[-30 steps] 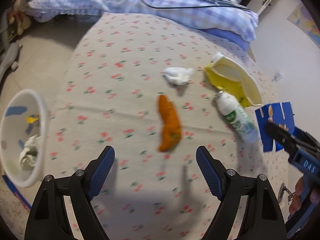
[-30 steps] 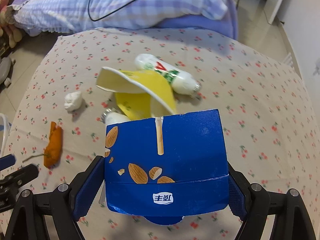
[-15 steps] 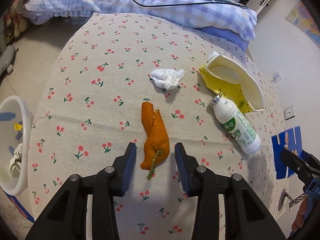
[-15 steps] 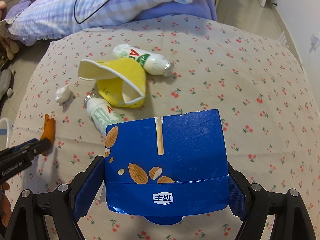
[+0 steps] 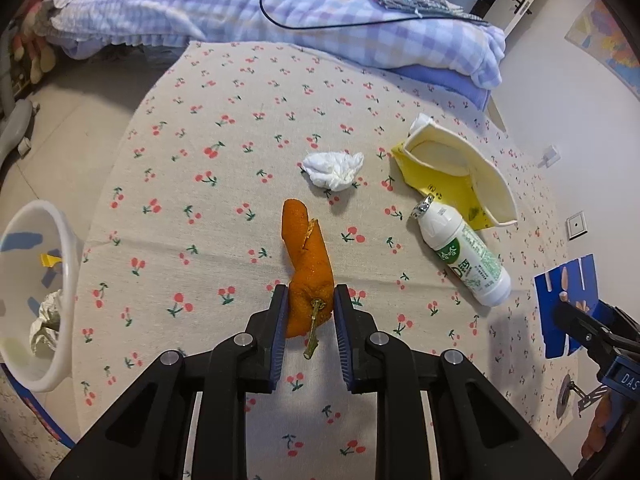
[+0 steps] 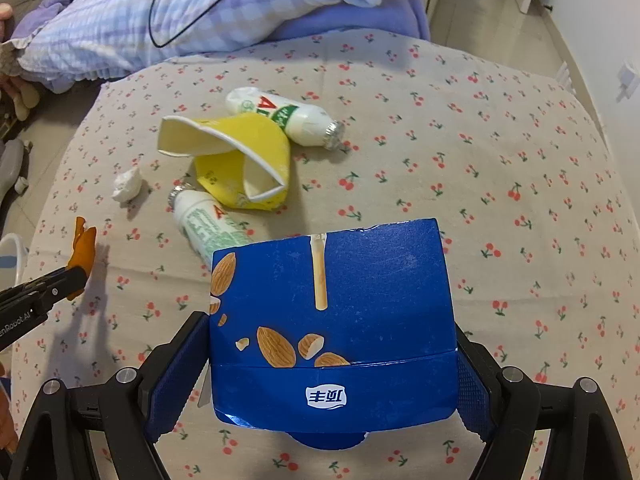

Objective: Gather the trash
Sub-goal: 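Grasp the orange toy with the left tool and carry it to the wastebasket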

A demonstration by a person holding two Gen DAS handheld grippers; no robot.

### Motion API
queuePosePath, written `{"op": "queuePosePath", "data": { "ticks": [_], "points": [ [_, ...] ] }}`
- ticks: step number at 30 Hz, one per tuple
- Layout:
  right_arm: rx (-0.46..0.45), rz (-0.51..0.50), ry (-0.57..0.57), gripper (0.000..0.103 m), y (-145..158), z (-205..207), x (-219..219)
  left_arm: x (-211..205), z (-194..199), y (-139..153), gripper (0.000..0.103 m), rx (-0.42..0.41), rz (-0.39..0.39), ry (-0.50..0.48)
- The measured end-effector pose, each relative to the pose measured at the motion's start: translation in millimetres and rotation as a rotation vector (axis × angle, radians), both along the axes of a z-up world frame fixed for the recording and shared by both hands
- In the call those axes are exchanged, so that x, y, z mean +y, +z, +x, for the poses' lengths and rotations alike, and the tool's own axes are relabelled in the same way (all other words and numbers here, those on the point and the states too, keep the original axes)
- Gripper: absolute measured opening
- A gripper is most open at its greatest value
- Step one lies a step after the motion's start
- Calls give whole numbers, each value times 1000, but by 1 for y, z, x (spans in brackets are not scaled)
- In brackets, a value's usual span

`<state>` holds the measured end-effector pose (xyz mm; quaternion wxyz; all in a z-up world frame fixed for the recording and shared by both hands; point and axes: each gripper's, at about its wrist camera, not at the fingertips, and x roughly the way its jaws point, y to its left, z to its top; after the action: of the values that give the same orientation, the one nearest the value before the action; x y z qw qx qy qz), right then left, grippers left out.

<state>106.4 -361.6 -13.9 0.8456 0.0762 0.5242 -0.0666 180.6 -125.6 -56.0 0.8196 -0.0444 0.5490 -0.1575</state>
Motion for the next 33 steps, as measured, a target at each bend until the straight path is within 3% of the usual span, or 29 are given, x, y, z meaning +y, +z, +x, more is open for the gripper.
{"op": "queuePosePath", "data": {
  "ticks": [17, 33],
  "points": [
    [-24, 43, 115, 90, 4, 21, 72, 71, -17, 31, 23, -61, -12, 65],
    [-22, 77, 267, 90, -7, 43, 175, 170, -21, 29, 23, -51, -3, 190]
  ]
}}
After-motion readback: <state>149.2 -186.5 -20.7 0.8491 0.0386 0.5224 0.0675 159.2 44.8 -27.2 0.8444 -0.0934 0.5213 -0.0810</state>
